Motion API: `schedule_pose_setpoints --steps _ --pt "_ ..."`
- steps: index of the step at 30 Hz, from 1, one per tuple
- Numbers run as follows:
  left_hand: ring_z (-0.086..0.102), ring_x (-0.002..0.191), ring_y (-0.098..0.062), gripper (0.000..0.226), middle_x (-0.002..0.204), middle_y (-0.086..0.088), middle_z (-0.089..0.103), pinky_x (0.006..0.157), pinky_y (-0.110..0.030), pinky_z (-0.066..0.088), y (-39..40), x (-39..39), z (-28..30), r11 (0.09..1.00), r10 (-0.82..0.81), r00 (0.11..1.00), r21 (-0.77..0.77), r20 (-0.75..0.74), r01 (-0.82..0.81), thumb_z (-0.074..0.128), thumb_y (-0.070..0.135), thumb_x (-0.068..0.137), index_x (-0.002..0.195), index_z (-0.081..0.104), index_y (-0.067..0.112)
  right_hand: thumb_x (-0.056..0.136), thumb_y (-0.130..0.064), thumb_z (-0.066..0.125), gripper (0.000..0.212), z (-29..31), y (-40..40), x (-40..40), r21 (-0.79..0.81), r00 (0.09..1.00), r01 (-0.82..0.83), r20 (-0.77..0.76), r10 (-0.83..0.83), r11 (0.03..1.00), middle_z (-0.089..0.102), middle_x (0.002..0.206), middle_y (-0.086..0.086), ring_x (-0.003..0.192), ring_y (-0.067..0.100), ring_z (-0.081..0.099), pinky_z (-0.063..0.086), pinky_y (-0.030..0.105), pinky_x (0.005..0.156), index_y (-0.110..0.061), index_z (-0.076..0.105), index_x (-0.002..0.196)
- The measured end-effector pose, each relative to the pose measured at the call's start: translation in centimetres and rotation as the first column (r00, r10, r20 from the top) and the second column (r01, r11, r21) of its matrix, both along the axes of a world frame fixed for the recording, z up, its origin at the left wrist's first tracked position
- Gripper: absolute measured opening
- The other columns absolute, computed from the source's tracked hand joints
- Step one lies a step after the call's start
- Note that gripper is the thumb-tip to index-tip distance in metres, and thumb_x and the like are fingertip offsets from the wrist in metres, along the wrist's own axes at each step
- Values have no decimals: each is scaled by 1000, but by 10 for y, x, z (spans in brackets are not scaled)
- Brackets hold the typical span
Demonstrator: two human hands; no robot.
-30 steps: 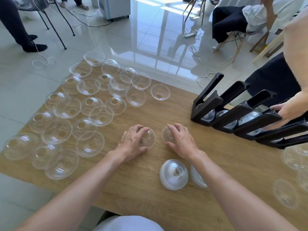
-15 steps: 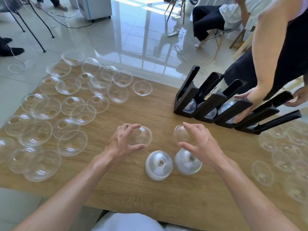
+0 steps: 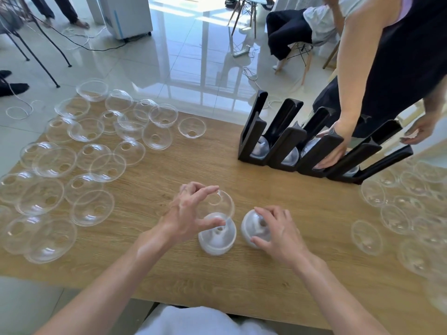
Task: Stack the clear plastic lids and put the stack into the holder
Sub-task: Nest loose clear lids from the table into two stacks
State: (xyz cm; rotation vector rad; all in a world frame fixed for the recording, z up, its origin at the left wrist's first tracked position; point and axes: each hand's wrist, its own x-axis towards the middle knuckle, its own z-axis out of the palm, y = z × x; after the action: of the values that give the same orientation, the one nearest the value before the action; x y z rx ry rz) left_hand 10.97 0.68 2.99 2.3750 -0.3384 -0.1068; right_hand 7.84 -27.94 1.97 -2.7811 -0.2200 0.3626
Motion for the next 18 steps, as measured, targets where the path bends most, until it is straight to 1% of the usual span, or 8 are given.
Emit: schedule_pose_setpoints --steps 4,7,9,12,15,16,18 --pt "39 115 -9 86 125 11 47 100 -32 42 -13 -13 -4 992 -78 996 104 32 74 74 70 71 147 47 40 81 -56 75 87 -10 -4 -3 60 999 31 -25 -29 998 35 148 -14 127 5 36 40 36 109 -45 28 154" --pt "38 115 -10 87 127 10 46 103 -29 36 -24 -25 -17 979 -100 995 183 22 94 74 70 70 147 48 39 80 -59 75 94 -13 -8 -6 91 997 35 -68 -29 995 28 154 -16 135 7 38 42 44 113 -49 20 156" --pt "37 117 -11 88 131 8 47 103 -29 34 -26 -31 -28 970 -94 996 223 -9 93 77 67 71 148 47 39 78 -59 77 104 -16 -10 -7 103 996 35 -88 -26 994 23 157 -17 139 8 36 40 42 115 -48 13 158" --pt "34 119 -9 89 136 11 44 105 -32 37 -23 -39 -38 977 -71 996 199 -46 79 76 66 72 151 41 42 76 -57 81 117 -21 -15 -10 132 995 40 -91 -29 990 19 161 -15 141 6 32 36 38 118 -43 3 161" --pt "29 134 -10 95 149 11 33 113 -39 38 -24 -47 -43 986 -60 995 150 -86 72 78 61 73 154 31 44 74 -53 85 124 -27 -18 -13 147 996 46 -88 -33 988 16 160 -17 136 1 30 34 34 117 -41 -1 161" --pt "27 137 -10 98 153 11 27 114 -39 38 -25 -50 -45 989 -62 992 126 -112 76 81 57 73 154 26 46 73 -51 87 125 -28 -17 -13 157 996 49 -87 -36 986 16 158 -19 134 -1 29 33 32 116 -42 -1 161" --pt "31 136 -10 106 156 13 20 109 -38 43 -25 -54 -49 990 -81 986 101 -148 97 85 50 72 153 17 50 72 -49 88 125 -29 -16 -13 180 996 57 -81 -43 982 18 156 -19 133 -1 29 32 31 114 -43 1 160"
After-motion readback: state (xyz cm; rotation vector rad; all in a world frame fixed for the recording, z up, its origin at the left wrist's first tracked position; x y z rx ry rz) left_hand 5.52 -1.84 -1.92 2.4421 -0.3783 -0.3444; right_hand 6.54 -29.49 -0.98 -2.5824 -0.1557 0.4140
